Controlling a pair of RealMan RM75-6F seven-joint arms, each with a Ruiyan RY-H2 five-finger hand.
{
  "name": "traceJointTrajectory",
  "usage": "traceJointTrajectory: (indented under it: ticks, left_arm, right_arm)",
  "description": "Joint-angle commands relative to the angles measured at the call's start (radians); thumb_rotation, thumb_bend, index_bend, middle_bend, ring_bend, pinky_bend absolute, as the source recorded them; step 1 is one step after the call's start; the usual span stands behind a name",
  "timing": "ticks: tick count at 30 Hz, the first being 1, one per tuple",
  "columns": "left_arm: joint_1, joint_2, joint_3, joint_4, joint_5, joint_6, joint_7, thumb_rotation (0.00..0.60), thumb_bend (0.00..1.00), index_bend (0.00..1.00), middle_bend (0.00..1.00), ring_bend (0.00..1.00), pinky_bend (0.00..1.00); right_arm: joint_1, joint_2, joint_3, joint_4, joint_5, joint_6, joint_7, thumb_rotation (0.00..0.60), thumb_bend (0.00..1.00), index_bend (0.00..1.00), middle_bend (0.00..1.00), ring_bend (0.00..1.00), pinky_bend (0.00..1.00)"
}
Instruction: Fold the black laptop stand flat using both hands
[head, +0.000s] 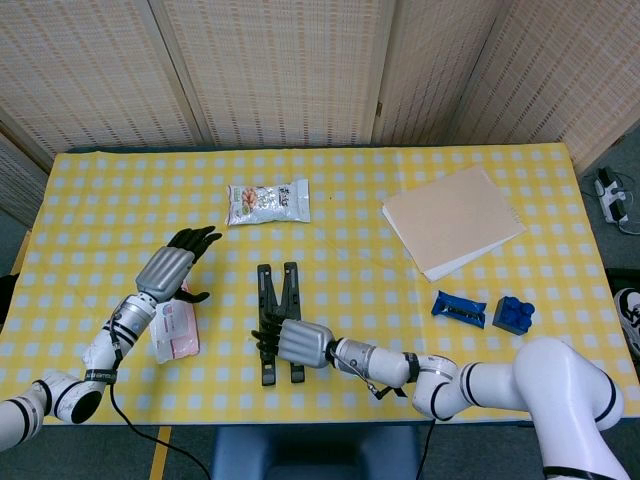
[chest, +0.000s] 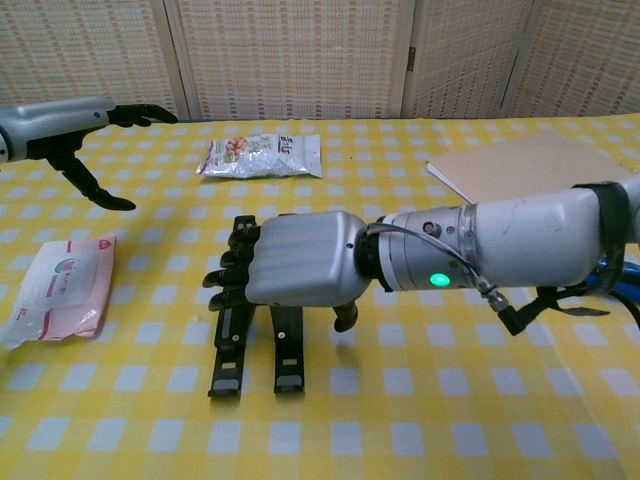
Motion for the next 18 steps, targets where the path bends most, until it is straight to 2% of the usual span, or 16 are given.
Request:
traceJointTrajectory:
  ticks: [1, 11, 15, 18]
  left_arm:
    - [0.007, 0.004, 0.003, 0.009, 0.005, 0.002, -0.014, 0.6, 0.23, 0.06, 0.04, 0.0, 0.0]
    - [0.019, 0.008, 0.008, 0.037, 0.021, 0.004, -0.069, 0.6, 0.23, 0.06, 0.04, 0.0, 0.0]
    - [0.023, 0.006, 0.01, 0.049, 0.029, 0.004, -0.087, 0.6, 0.23, 0.06, 0.04, 0.0, 0.0]
    - [0.026, 0.003, 0.012, 0.058, 0.033, 0.007, -0.098, 0.6, 0.23, 0.06, 0.04, 0.0, 0.0]
  right_arm:
    - [0.024, -0.008, 0.027, 0.004, 0.045, -0.037, -0.047, 0.6, 0.17, 0.0, 0.0, 0.0, 0.0]
    - [0.062, -0.064, 0.033, 0.061, 0.096, -0.096, -0.114, 0.6, 0.18, 0.0, 0.02, 0.0, 0.0]
    - [0.072, -0.077, 0.029, 0.073, 0.107, -0.108, -0.123, 0.6, 0.29, 0.01, 0.09, 0.02, 0.0]
    - [0.076, -0.083, 0.025, 0.081, 0.103, -0.103, -0.122, 0.6, 0.31, 0.08, 0.17, 0.06, 0.01]
